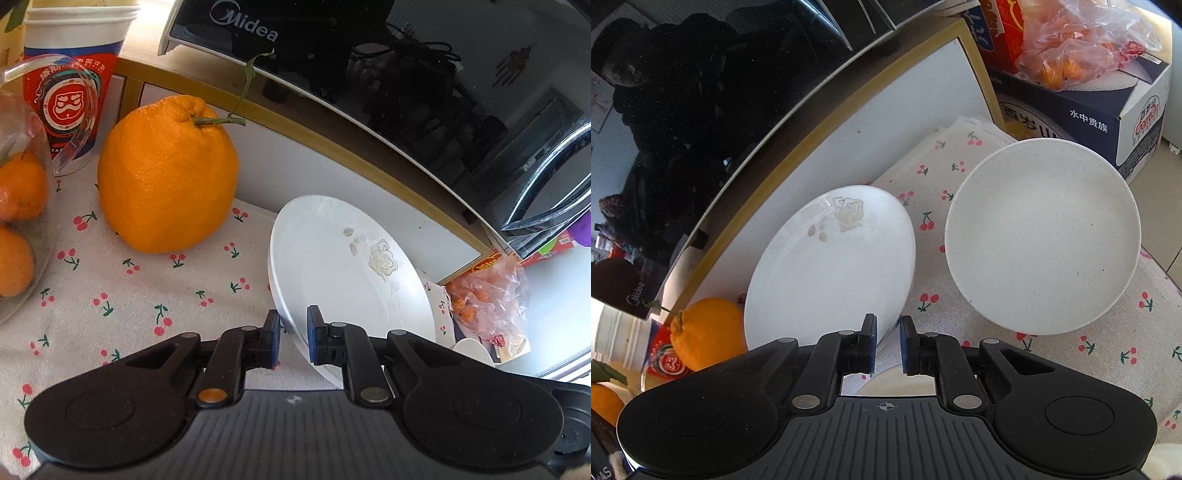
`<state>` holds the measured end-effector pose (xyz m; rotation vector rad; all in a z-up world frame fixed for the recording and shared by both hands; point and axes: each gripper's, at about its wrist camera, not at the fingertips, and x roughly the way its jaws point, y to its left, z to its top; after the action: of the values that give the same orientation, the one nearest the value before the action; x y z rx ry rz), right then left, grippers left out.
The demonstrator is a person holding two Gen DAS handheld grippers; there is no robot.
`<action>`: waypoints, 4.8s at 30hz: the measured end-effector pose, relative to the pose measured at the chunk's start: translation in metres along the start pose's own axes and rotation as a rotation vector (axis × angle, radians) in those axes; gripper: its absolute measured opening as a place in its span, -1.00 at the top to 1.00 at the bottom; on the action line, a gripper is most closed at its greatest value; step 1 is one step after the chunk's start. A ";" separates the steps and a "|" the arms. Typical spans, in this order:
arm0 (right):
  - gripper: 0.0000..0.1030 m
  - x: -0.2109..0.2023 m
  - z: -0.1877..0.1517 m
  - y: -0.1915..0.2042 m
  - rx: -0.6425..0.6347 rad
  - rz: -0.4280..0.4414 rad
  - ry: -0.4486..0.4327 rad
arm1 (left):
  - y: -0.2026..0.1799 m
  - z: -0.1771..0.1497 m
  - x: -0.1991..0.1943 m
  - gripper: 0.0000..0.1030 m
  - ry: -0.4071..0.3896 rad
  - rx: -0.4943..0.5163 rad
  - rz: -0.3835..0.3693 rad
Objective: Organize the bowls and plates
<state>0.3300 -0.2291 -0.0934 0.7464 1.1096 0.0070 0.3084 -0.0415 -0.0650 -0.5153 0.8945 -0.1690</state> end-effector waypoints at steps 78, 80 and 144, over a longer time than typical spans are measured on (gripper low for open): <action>0.70 -0.182 -0.304 0.011 -0.622 0.112 0.197 | 0.101 -0.230 -0.278 0.73 -0.074 -0.128 0.298; 0.70 -0.182 -0.305 0.011 -0.627 0.112 0.199 | 0.099 -0.231 -0.278 0.73 -0.076 -0.109 0.313; 0.66 -0.178 -0.316 0.020 -0.658 0.034 0.175 | 0.083 -0.239 -0.268 0.57 -0.083 0.017 0.448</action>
<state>-0.0026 -0.1074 -0.0123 0.1740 1.1668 0.4536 -0.0506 0.0386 -0.0417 -0.2933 0.9049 0.2501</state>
